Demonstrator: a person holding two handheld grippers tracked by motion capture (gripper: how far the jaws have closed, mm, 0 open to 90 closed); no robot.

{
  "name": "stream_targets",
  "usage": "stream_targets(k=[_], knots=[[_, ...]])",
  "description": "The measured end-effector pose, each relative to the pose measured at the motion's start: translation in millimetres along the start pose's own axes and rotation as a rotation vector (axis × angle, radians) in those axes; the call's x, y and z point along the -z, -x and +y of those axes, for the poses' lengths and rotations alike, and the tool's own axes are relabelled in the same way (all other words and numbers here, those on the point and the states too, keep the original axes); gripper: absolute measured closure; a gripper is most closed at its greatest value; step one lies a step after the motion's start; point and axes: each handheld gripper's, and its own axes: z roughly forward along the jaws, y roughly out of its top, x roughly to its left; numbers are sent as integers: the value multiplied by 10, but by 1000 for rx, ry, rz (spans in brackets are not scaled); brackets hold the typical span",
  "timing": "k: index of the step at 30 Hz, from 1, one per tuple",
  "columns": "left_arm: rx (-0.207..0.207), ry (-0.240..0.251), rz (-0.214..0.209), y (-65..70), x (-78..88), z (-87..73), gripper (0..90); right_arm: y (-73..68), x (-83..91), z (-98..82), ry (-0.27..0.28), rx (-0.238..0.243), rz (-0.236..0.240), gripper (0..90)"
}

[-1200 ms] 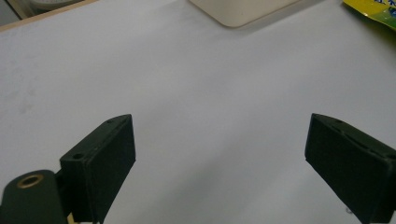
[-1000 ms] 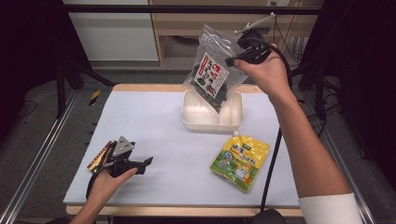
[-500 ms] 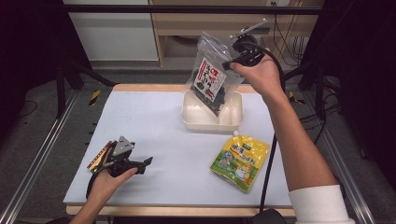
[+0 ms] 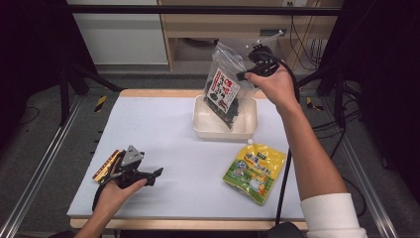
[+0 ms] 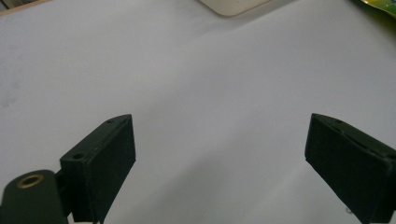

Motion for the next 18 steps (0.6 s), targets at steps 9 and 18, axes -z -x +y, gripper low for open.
stream_targets(k=[9, 18], knots=[[1, -6, -2, 14, -22, -2, 85, 16, -136, -74, -6, -26, 32, 820], [-1, -6, -5, 11, -24, -5, 85, 17, -273, -150, -20, -45, 54, 816]])
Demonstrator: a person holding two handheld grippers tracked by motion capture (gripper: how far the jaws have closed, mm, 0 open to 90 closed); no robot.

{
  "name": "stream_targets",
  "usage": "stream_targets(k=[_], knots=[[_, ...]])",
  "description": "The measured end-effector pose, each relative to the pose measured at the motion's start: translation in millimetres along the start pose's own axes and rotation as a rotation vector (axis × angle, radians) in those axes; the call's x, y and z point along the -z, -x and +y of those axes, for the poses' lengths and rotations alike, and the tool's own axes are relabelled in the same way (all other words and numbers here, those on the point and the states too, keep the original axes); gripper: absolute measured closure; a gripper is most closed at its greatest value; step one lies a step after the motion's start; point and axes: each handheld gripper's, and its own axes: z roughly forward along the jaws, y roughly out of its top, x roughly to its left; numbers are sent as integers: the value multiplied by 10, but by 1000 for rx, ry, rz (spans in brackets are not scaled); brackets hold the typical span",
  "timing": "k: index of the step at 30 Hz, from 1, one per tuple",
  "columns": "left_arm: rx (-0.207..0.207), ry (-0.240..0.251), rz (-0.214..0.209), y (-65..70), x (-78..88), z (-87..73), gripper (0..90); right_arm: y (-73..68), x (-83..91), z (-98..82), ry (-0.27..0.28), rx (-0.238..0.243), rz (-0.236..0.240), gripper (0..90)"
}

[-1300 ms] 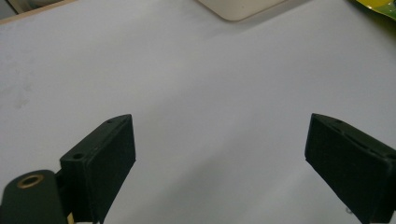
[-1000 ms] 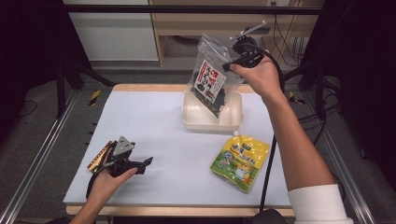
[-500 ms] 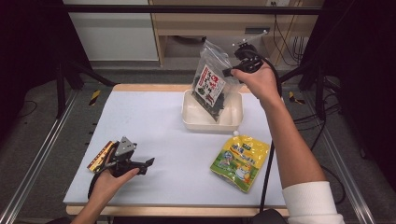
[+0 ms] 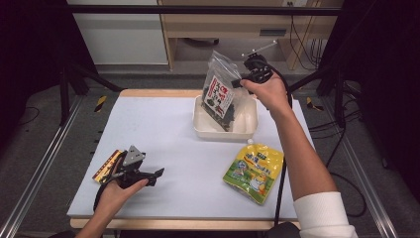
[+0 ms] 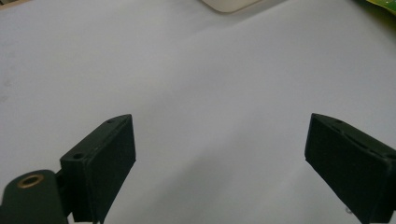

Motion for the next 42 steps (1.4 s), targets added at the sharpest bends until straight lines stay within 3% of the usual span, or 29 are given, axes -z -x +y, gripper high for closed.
stream_targets(k=[13, 24, 34, 42], knots=[[-8, -5, -4, 17, -15, -1, 86, 27, -107, -97, -8, -19, 27, 806], [-12, -10, -6, 16, -16, -6, 86, -29, -127, -74, -7, 18, 12, 768], [-14, -14, -6, 18, -24, -10, 86, -59, -106, -69, -7, 27, -32, 538], [-15, -14, -4, 15, -23, -11, 86, -85, -46, -72, 13, 30, -22, 467]])
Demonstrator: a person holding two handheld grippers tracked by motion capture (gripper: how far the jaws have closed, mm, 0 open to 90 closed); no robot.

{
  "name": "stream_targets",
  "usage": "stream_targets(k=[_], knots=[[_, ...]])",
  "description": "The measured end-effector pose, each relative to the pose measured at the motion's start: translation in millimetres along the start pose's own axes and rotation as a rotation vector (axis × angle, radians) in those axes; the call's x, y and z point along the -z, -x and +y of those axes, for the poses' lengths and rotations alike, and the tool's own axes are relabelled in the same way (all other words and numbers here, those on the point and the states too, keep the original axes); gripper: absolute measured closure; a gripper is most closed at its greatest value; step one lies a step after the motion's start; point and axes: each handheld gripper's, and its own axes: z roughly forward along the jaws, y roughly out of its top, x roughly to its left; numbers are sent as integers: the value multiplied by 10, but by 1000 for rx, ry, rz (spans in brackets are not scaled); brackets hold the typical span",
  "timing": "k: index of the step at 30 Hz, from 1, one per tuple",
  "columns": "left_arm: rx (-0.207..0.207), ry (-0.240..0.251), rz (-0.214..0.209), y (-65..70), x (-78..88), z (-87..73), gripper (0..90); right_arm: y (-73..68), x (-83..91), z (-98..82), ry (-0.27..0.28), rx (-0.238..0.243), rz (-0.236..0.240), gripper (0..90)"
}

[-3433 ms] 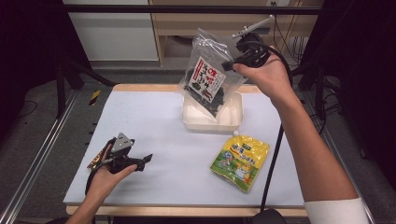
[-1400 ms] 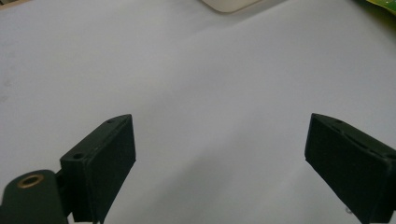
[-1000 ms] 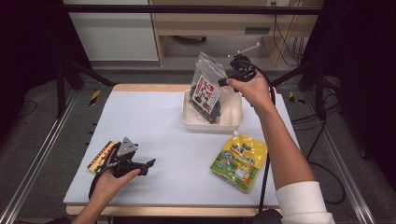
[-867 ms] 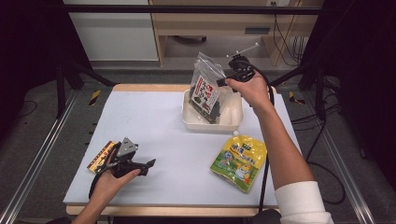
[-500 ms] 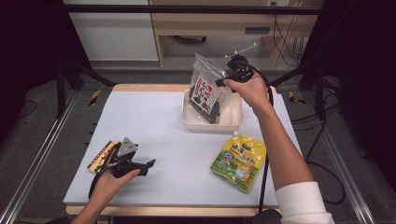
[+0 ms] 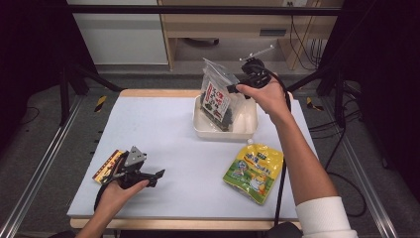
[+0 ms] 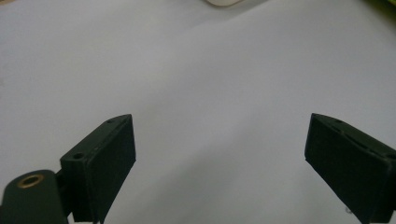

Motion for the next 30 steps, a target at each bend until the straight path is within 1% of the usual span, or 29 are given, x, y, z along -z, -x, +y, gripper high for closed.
stream_targets(k=[2, 3, 5, 8, 9, 10, 13, 17, 18, 19, 20, 21, 22, 23, 24, 26, 27, 30], knots=[[3, 0, 1, -2, 1, 0, 86, -22, 39, 0, 8, 4, -1, 435], [3, 0, 1, -2, 1, 0, 86, -22, 39, 0, 8, 4, -1, 435], [0, -2, 1, -7, 5, 1, 85, -50, 65, -16, 29, 2, 7, 396], [-1, -1, 3, -10, 6, 0, 85, -73, 88, -36, 36, 9, 8, 354], [-1, -1, 3, -10, 6, 0, 86, -73, 88, -36, 36, 9, 8, 354], [-8, -6, 5, -15, 9, 0, 85, -86, 126, -49, 52, 13, 5, 314], [-10, -8, 8, -18, 11, -1, 85, -105, 207, -63, 82, 13, 0, 262], [-12, -10, 12, -18, 9, -3, 85, -149, 374, -114, 132, 9, -15, 220], [-12, -10, 12, -18, 9, -3, 85, -155, 411, -133, 136, 16, -16, 208], [-13, -10, 13, -15, 7, -4, 85, -155, 411, -133, 136, 16, -16, 208], [-15, -13, 15, -12, 6, -4, 85, -169, 448, -155, 141, 13, -20, 203], [-20, -16, 17, -8, 5, -3, 83, -194, 529, -208, 154, 19, -33, 191], [-20, -16, 17, -8, 5, -3, 81, -194, 529, -208, 154, 19, -33, 191], [-21, -17, 18, -6, 5, -2, 81, -223, 617, -269, 174, 29, -39, 187], [-21, -18, 17, -6, 4, -3, 81, -238, 660, -300, 183, 32, -42, 182], [-18, -17, 18, -6, 2, -4, 81, -247, 691, -324, 191, 35, -44, 181], [-16, -17, 20, -7, 3, -5, 81, -269, 772, -399, 210, 40, -53, 170], [-16, -14, 20, -10, 5, -6, 81, -270, 866, -509, 228, 35, -68, 156]])
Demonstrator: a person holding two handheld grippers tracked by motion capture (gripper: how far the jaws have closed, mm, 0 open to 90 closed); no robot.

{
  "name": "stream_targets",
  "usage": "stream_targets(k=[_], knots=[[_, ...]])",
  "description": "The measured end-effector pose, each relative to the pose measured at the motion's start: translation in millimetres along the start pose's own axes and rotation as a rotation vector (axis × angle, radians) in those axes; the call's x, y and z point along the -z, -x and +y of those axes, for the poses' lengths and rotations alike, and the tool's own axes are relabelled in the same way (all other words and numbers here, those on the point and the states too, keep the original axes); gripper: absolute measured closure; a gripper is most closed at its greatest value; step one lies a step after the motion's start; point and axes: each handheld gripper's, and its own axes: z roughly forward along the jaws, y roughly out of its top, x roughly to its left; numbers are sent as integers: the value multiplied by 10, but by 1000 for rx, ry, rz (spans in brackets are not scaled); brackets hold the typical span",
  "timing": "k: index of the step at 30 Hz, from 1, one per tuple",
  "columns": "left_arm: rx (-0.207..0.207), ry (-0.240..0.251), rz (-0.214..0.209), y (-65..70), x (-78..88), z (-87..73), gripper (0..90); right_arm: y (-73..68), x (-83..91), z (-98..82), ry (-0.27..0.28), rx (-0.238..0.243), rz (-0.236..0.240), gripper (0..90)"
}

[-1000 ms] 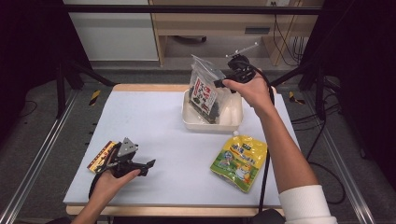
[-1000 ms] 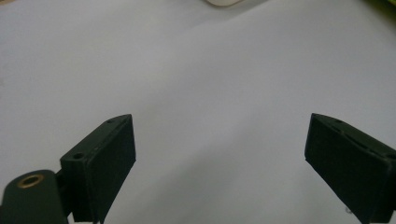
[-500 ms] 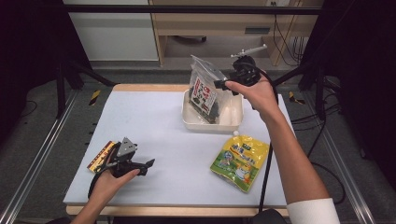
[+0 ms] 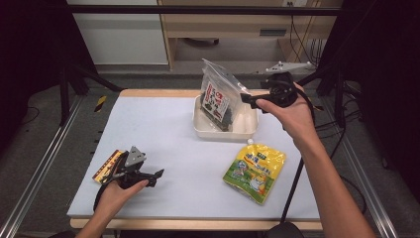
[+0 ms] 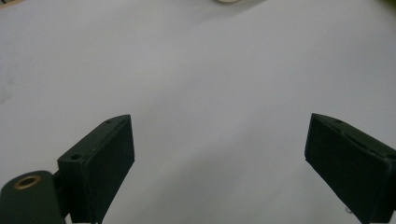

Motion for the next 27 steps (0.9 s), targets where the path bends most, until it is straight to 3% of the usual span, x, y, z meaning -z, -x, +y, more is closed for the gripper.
stream_targets(k=[4, 10, 13, 16, 18, 27], knots=[[-1, -4, 5, -8, 2, -4, 81, 22, 92, -122, 8, 6, -18, 139], [-1, -4, 8, -4, -2, -6, 81, 86, 230, -495, -1, -20, -78, 138], [-1, -6, 8, -5, -4, -9, 81, 97, 243, -591, -5, -17, -96, 155], [-4, -3, 9, 2, 1, -3, 80, 118, 249, -789, -44, -17, -136, 172], [-12, -4, 11, 12, 0, 0, 81, 126, 254, -858, -46, -34, -139, 214], [-14, -5, 14, 13, 0, 0, 81, 145, 260, -1122, -82, -24, -185, 275]])
